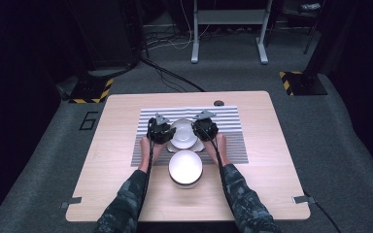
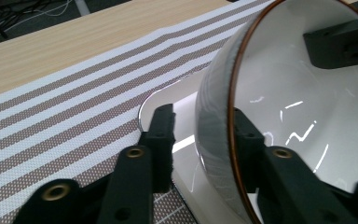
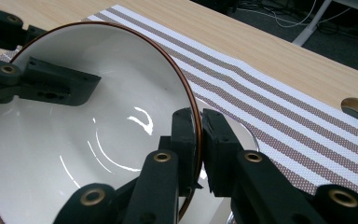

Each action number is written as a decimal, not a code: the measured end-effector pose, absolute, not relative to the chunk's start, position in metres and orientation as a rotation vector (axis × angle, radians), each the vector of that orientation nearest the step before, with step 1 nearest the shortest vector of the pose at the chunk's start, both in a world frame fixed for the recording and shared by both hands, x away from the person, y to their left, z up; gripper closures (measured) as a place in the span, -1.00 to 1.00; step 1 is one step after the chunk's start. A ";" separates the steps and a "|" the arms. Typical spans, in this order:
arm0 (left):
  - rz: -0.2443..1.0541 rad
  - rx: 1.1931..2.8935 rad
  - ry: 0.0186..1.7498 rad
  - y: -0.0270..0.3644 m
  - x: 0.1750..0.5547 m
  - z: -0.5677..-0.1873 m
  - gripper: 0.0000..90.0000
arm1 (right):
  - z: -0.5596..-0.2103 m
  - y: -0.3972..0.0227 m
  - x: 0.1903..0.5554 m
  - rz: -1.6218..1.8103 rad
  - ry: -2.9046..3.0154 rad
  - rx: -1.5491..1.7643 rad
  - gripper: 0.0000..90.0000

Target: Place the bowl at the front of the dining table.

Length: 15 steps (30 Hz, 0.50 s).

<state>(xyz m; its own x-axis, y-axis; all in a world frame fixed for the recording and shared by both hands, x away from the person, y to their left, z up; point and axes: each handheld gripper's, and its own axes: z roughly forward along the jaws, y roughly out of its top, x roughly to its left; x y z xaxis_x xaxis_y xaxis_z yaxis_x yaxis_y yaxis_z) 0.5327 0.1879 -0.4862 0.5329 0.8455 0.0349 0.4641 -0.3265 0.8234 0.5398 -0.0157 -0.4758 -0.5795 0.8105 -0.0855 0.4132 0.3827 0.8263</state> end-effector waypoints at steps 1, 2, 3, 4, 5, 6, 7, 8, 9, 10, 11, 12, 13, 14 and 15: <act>0.611 1.974 1.058 0.187 0.533 -0.486 0.64 | -0.476 -0.015 0.541 1.101 2.159 1.058 0.85; 0.618 1.976 1.059 0.186 0.534 -0.486 0.68 | -0.476 -0.015 0.542 1.098 2.161 1.066 0.85; 0.626 1.979 1.062 0.186 0.535 -0.487 0.69 | -0.475 -0.014 0.543 1.092 2.163 1.058 0.85; 0.621 1.978 1.064 0.187 0.536 -0.487 0.69 | -0.475 -0.014 0.544 1.096 2.162 1.062 0.85; 0.611 1.974 1.069 0.187 0.538 -0.488 0.69 | -0.476 -0.013 0.545 1.091 2.161 1.058 0.85; 0.606 1.972 1.077 0.188 0.539 -0.488 0.69 | -0.476 -0.013 0.547 1.091 2.161 1.057 0.85; 0.607 1.971 1.082 0.188 0.540 -0.488 0.69 | -0.476 -0.013 0.548 1.098 2.162 1.072 0.85; 0.607 1.966 1.091 0.189 0.541 -0.489 0.67 | -0.476 -0.013 0.550 1.099 2.164 1.073 0.85; 0.604 1.958 1.106 0.189 0.542 -0.489 0.64 | -0.476 -0.012 0.551 1.101 2.162 1.087 0.85; 0.598 1.959 1.116 0.190 0.543 -0.489 0.61 | -0.476 -0.012 0.553 1.097 2.162 1.091 0.85; 0.590 1.955 1.122 0.190 0.544 -0.490 0.59 | -0.476 -0.012 0.554 1.100 2.161 1.100 0.84; 0.586 1.952 1.129 0.191 0.544 -0.491 0.58 | -0.476 -0.012 0.556 1.102 2.161 1.113 0.82; 0.577 1.949 1.136 0.191 0.545 -0.491 0.54 | -0.476 -0.012 0.558 1.107 2.156 1.127 0.79; 0.561 1.945 1.138 0.192 0.546 -0.491 0.54 | -0.477 -0.012 0.559 1.109 2.157 1.132 0.76; 0.560 1.945 1.142 0.191 0.546 -0.491 0.54 | -0.477 -0.012 0.561 1.102 2.158 1.146 0.77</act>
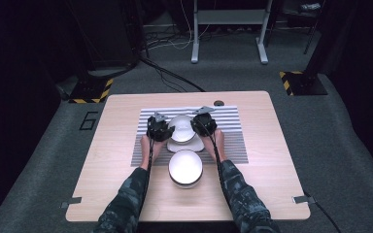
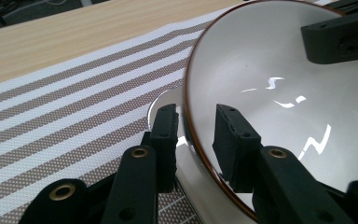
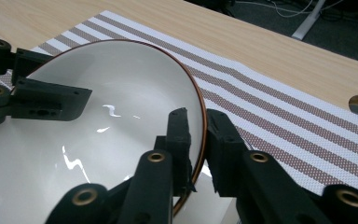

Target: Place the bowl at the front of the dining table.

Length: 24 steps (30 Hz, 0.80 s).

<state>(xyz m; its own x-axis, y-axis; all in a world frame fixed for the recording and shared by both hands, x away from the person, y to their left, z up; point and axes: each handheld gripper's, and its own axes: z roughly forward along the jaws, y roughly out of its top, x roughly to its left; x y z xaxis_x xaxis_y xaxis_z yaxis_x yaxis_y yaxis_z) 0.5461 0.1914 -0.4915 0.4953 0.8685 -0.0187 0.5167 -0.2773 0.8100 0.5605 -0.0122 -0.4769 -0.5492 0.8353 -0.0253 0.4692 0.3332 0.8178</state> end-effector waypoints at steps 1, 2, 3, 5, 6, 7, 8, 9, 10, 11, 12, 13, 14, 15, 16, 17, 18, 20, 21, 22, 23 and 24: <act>0.560 1.949 1.143 0.191 0.547 -0.491 0.54 | -0.477 -0.012 0.562 1.106 2.159 1.150 0.77; 0.556 1.948 1.147 0.191 0.548 -0.491 0.55 | -0.477 -0.013 0.563 1.107 2.162 1.153 0.78; 0.546 1.943 1.155 0.191 0.549 -0.491 0.55 | -0.477 -0.012 0.564 1.104 2.160 1.161 0.78; 0.546 1.949 1.157 0.191 0.550 -0.491 0.55 | -0.478 -0.013 0.566 1.109 2.162 1.179 0.78; 0.539 1.947 1.163 0.190 0.551 -0.492 0.54 | -0.478 -0.013 0.567 1.110 2.163 1.188 0.79; 0.534 1.946 1.174 0.190 0.552 -0.491 0.54 | -0.478 -0.013 0.568 1.106 2.165 1.196 0.78; 0.521 1.947 1.182 0.190 0.553 -0.491 0.54 | -0.478 -0.013 0.569 1.106 2.168 1.203 0.78; 0.503 1.943 1.192 0.191 0.554 -0.491 0.54 | -0.478 -0.013 0.571 1.103 2.171 1.214 0.77; 0.495 1.943 1.199 0.191 0.555 -0.491 0.54 | -0.478 -0.013 0.571 1.096 2.179 1.229 0.75; 0.485 1.940 1.205 0.191 0.556 -0.490 0.54 | -0.479 -0.013 0.572 1.092 2.184 1.241 0.74; 0.481 1.943 1.214 0.190 0.557 -0.490 0.54 | -0.479 -0.013 0.573 1.098 2.188 1.251 0.72; 0.472 1.941 1.216 0.190 0.557 -0.490 0.53 | -0.479 -0.014 0.574 1.101 2.201 1.270 0.70; 0.459 1.936 1.224 0.191 0.558 -0.489 0.52 | -0.480 -0.014 0.574 1.099 2.201 1.286 0.69; 0.450 1.933 1.231 0.191 0.559 -0.489 0.52 | -0.481 -0.014 0.575 1.093 2.211 1.301 0.67; 0.444 1.935 1.231 0.191 0.559 -0.490 0.51 | -0.482 -0.014 0.576 1.091 2.219 1.319 0.66; 0.442 1.934 1.234 0.191 0.559 -0.490 0.49 | -0.484 -0.015 0.576 1.091 2.223 1.317 0.65; 0.438 1.936 1.234 0.191 0.559 -0.490 0.47 | -0.484 -0.015 0.576 1.095 2.223 1.334 0.64; 0.431 1.935 1.237 0.190 0.559 -0.490 0.45 | -0.484 -0.015 0.576 1.091 2.225 1.335 0.64; 0.429 1.932 1.243 0.190 0.559 -0.490 0.45 | -0.484 -0.015 0.576 1.092 2.225 1.339 0.64; 0.433 1.934 1.243 0.190 0.559 -0.490 0.47 | -0.484 -0.015 0.576 1.094 2.223 1.341 0.66; 0.442 1.938 1.245 0.190 0.559 -0.489 0.51 | -0.484 -0.015 0.576 1.091 2.223 1.333 0.68; 0.439 1.938 1.240 0.191 0.559 -0.488 0.55 | -0.483 -0.014 0.575 1.094 2.211 1.350 0.71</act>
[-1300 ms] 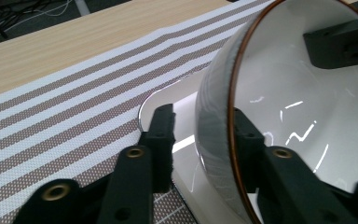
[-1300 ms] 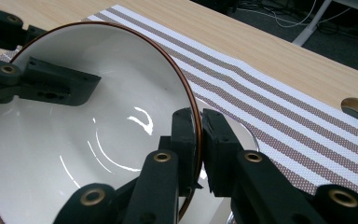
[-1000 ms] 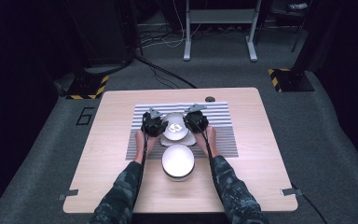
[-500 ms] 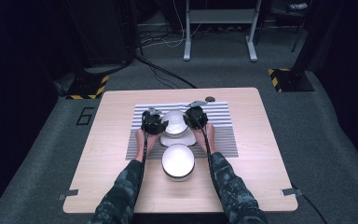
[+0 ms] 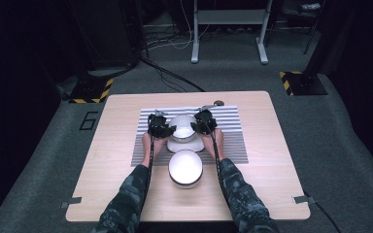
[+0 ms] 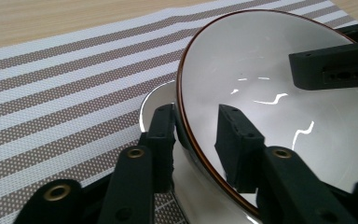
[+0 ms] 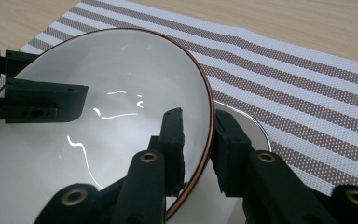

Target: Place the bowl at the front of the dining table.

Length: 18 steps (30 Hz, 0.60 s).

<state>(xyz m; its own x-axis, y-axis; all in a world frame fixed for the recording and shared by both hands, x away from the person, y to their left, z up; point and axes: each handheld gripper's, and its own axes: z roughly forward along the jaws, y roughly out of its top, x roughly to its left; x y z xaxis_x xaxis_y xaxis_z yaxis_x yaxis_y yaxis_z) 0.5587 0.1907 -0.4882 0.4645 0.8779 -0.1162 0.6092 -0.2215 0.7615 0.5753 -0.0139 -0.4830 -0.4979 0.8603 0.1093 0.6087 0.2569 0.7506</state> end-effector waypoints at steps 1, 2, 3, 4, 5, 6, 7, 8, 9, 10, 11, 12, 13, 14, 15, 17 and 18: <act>0.437 1.940 1.245 0.191 0.558 -0.488 0.57 | -0.482 -0.013 0.575 1.093 2.206 1.349 0.74; 0.437 1.945 1.248 0.191 0.558 -0.488 0.58 | -0.481 -0.012 0.574 1.090 2.199 1.340 0.75; 0.439 1.948 1.249 0.191 0.558 -0.487 0.60 | -0.481 -0.011 0.573 1.088 2.193 1.343 0.77; 0.442 1.946 1.252 0.191 0.558 -0.487 0.61 | -0.480 -0.011 0.573 1.083 2.192 1.341 0.78; 0.442 1.942 1.257 0.190 0.557 -0.487 0.62 | -0.480 -0.010 0.572 1.079 2.184 1.342 0.78; 0.446 1.945 1.258 0.190 0.557 -0.486 0.63 | -0.479 -0.010 0.572 1.085 2.183 1.347 0.79; 0.449 1.949 1.253 0.190 0.556 -0.485 0.63 | -0.479 -0.010 0.572 1.085 2.181 1.352 0.80; 0.453 1.950 1.257 0.189 0.556 -0.485 0.64 | -0.479 -0.010 0.571 1.084 2.179 1.357 0.80; 0.455 1.951 1.252 0.189 0.555 -0.484 0.65 | -0.478 -0.011 0.571 1.091 2.176 1.365 0.80; 0.453 1.953 1.256 0.188 0.555 -0.484 0.65 | -0.478 -0.011 0.571 1.088 2.175 1.366 0.81; 0.457 1.955 1.256 0.188 0.554 -0.483 0.66 | -0.477 -0.011 0.570 1.087 2.171 1.365 0.81; 0.457 1.950 1.258 0.187 0.554 -0.482 0.67 | -0.475 -0.011 0.569 1.090 2.168 1.372 0.81; 0.456 1.947 1.255 0.187 0.554 -0.482 0.67 | -0.474 -0.011 0.568 1.084 2.168 1.366 0.81; 0.462 1.953 1.247 0.188 0.553 -0.480 0.68 | -0.472 -0.011 0.567 1.082 2.168 1.367 0.81; 0.463 1.953 1.243 0.187 0.552 -0.478 0.68 | -0.470 -0.012 0.567 1.082 2.168 1.356 0.81; 0.465 1.955 1.244 0.186 0.550 -0.475 0.69 | -0.467 -0.012 0.565 1.077 2.168 1.354 0.81; 0.465 1.952 1.241 0.186 0.550 -0.474 0.69 | -0.465 -0.013 0.564 1.073 2.173 1.350 0.81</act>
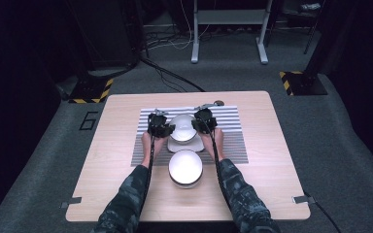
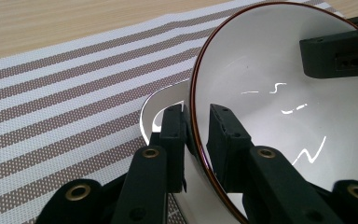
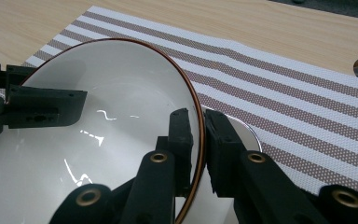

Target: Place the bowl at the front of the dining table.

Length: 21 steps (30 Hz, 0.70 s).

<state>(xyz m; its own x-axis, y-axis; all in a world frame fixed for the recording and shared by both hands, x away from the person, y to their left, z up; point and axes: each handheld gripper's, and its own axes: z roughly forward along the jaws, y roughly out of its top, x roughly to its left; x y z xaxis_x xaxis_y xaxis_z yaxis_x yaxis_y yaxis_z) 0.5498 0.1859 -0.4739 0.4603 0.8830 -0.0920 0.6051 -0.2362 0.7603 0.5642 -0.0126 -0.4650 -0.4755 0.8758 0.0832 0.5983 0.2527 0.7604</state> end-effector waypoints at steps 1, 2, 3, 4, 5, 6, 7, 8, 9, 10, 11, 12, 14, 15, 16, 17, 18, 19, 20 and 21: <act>0.463 1.956 1.240 0.186 0.549 -0.473 0.69 | -0.463 -0.013 0.563 1.073 2.173 1.353 0.81; 0.455 1.955 1.241 0.185 0.549 -0.472 0.69 | -0.462 -0.013 0.562 1.068 2.176 1.350 0.81; 0.452 1.959 1.239 0.184 0.548 -0.471 0.69 | -0.461 -0.014 0.561 1.068 2.177 1.354 0.81; 0.451 1.971 1.234 0.183 0.548 -0.471 0.69 | -0.460 -0.015 0.561 1.063 2.182 1.355 0.81; 0.446 1.973 1.240 0.182 0.548 -0.471 0.70 | -0.460 -0.016 0.561 1.058 2.185 1.352 0.81; 0.439 1.979 1.237 0.182 0.548 -0.471 0.69 | -0.460 -0.017 0.561 1.055 2.193 1.355 0.81; 0.433 1.982 1.240 0.181 0.548 -0.472 0.69 | -0.461 -0.018 0.561 1.052 2.199 1.357 0.81; 0.426 1.985 1.244 0.180 0.548 -0.473 0.70 | -0.462 -0.019 0.561 1.049 2.204 1.366 0.81; 0.420 1.989 1.245 0.180 0.549 -0.474 0.69 | -0.463 -0.020 0.561 1.049 2.206 1.376 0.81; 0.416 1.990 1.243 0.180 0.549 -0.475 0.69 | -0.464 -0.020 0.561 1.050 2.208 1.382 0.81; 0.412 1.991 1.246 0.180 0.550 -0.477 0.69 | -0.466 -0.021 0.562 1.055 2.211 1.390 0.81; 0.406 1.989 1.249 0.179 0.550 -0.478 0.69 | -0.468 -0.022 0.563 1.060 2.212 1.400 0.81; 0.402 1.988 1.245 0.180 0.551 -0.478 0.69 | -0.470 -0.023 0.564 1.068 2.212 1.399 0.81; 0.404 1.983 1.251 0.179 0.551 -0.478 0.69 | -0.470 -0.024 0.564 1.070 2.212 1.399 0.81; 0.402 1.987 1.246 0.180 0.551 -0.478 0.68 | -0.470 -0.023 0.564 1.071 2.211 1.396 0.81; 0.401 1.982 1.246 0.180 0.551 -0.479 0.66 | -0.471 -0.024 0.565 1.072 2.208 1.395 0.81; 0.399 1.985 1.245 0.180 0.552 -0.479 0.65 | -0.471 -0.024 0.565 1.077 2.206 1.408 0.80; 0.393 1.989 1.242 0.180 0.552 -0.479 0.62 | -0.472 -0.024 0.566 1.081 2.210 1.416 0.79; 0.382 1.998 1.243 0.181 0.553 -0.480 0.58 | -0.473 -0.024 0.567 1.080 2.211 1.421 0.77; 0.369 1.995 1.252 0.181 0.554 -0.480 0.54 | -0.474 -0.025 0.568 1.078 2.212 1.417 0.74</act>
<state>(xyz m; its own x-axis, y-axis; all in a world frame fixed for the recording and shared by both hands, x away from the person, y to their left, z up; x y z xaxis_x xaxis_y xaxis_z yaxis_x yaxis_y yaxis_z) 0.5540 0.1809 -0.4804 0.4823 0.8651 -0.1375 0.6524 -0.2501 0.7154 0.5677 -0.0250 -0.4740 -0.4679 0.8728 0.1385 0.6468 0.2314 0.7267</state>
